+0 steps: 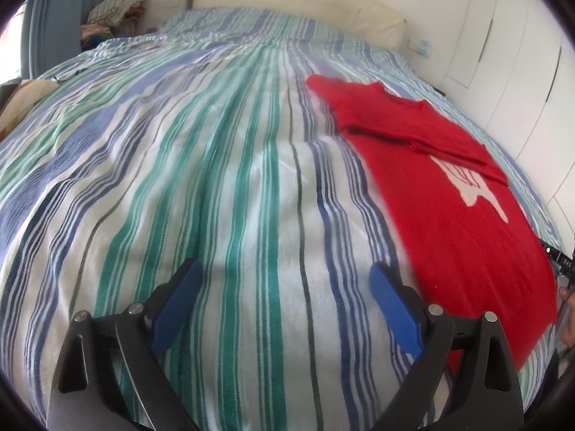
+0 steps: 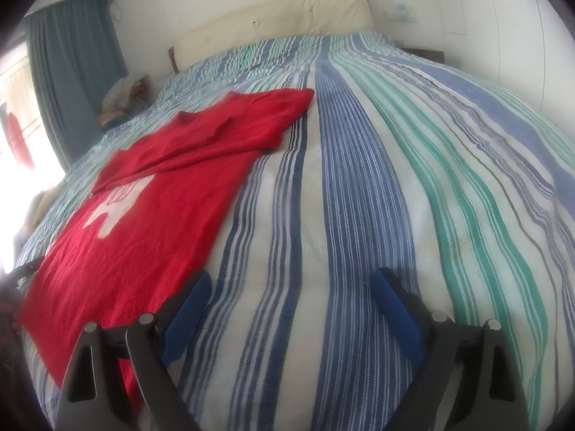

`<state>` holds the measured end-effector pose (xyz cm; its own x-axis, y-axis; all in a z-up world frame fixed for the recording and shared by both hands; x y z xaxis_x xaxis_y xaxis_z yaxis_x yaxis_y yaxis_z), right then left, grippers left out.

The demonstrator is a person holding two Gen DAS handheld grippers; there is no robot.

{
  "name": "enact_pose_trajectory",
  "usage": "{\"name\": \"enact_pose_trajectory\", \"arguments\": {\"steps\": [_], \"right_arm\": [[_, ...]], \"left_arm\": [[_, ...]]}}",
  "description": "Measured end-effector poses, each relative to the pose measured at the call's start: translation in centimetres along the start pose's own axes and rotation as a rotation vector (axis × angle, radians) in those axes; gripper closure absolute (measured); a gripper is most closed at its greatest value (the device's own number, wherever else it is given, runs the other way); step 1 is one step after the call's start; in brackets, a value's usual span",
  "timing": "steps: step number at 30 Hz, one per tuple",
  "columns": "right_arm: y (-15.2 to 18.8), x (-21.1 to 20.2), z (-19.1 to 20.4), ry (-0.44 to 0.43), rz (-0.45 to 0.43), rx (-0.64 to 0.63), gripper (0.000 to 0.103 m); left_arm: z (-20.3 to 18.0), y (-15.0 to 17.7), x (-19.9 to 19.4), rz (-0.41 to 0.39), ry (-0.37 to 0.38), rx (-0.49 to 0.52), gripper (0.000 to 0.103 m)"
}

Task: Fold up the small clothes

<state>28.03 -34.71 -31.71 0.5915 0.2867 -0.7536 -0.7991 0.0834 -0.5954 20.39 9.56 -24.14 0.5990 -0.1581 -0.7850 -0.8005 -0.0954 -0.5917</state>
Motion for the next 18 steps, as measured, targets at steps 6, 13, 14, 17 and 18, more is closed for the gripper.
{"name": "enact_pose_trajectory", "arguments": {"steps": [6,13,14,17,18], "right_arm": [[0.0,0.0,0.0,0.0,0.0,0.0,0.013],[0.0,0.0,0.0,0.001,0.0,-0.001,0.013],[0.0,0.0,0.0,0.001,0.001,-0.001,0.013],[0.0,0.1,0.0,0.005,0.002,-0.002,0.013],[0.1,0.1,0.0,0.006,0.002,-0.002,0.013]], "left_arm": [[-0.3,0.0,0.2,0.039,0.003,0.021,0.005],[-0.4,-0.7,-1.3,0.109,0.102,0.005,0.005],[-0.3,-0.9,-1.7,0.112,0.122,-0.004,0.005],[0.4,-1.7,-2.6,0.098,0.134,-0.023,0.005],[0.6,-1.9,-2.9,0.09,0.128,-0.029,0.005]]}}
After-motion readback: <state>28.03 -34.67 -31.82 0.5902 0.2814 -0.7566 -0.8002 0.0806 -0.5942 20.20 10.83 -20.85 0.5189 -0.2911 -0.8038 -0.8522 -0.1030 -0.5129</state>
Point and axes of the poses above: each gripper's, at about its wrist camera, not at the fingertips, and x roughly the way its jaws point, z to its left, y to its underside, the point moved 10 cm from there along x, roughly the way its jaws point, and after that the axes turned 7 degrees about z, right-handed, at the moved point
